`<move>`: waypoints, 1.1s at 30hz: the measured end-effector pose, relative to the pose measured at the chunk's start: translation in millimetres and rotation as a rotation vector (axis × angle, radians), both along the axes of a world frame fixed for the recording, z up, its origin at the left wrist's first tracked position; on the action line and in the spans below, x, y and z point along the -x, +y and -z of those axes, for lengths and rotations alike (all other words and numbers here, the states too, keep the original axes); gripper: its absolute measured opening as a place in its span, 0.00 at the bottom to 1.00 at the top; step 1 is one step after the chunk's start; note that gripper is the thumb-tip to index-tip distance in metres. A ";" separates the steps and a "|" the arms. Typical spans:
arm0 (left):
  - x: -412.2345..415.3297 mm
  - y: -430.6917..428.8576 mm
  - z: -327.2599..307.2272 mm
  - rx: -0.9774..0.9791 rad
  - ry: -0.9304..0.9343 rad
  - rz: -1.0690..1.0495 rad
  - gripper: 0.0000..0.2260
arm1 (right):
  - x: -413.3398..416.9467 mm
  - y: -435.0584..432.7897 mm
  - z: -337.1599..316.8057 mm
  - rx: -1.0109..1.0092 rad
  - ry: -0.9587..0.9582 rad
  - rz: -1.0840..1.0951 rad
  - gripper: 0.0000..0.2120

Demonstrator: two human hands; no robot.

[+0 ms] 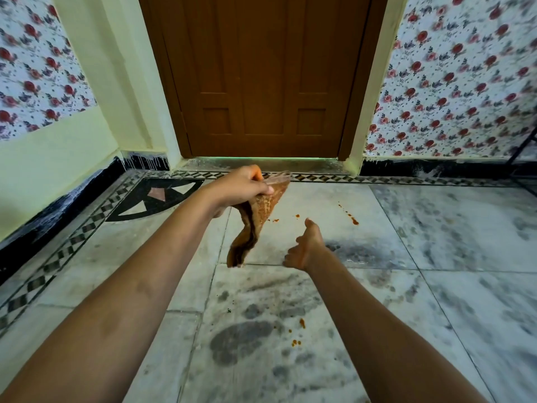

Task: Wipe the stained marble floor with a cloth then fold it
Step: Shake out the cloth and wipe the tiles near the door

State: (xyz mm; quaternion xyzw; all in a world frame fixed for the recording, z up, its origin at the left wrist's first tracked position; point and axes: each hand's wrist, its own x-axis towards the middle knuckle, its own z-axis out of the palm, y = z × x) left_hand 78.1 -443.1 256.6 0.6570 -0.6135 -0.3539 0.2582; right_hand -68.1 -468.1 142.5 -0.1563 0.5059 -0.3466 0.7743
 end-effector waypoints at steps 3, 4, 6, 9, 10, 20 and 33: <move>6.5 2.9 -6.7 -0.018 0.248 0.048 0.07 | -13.2 6.6 6.1 -0.040 -0.154 0.020 0.38; 6.4 3.0 -8.5 -0.025 0.354 0.051 0.07 | -16.1 7.6 6.2 -0.010 -0.230 0.017 0.37; 3.3 1.2 -8.6 -0.038 0.514 0.041 0.07 | -18.9 6.7 4.4 0.094 -0.379 0.023 0.37; -4.8 -1.8 1.8 -0.084 0.666 -0.029 0.03 | -17.6 5.5 2.0 0.170 -0.508 0.072 0.36; -8.2 -2.7 6.6 -0.101 0.698 -0.063 0.03 | -17.5 4.7 2.0 0.207 -0.536 0.075 0.35; -22.3 -10.3 44.8 -0.090 0.368 -0.356 0.06 | -22.3 2.7 6.6 0.346 -0.537 -0.096 0.44; -29.6 -6.8 70.2 -0.371 0.711 -0.401 0.10 | -2.2 -0.7 2.0 0.305 -0.204 -0.073 0.25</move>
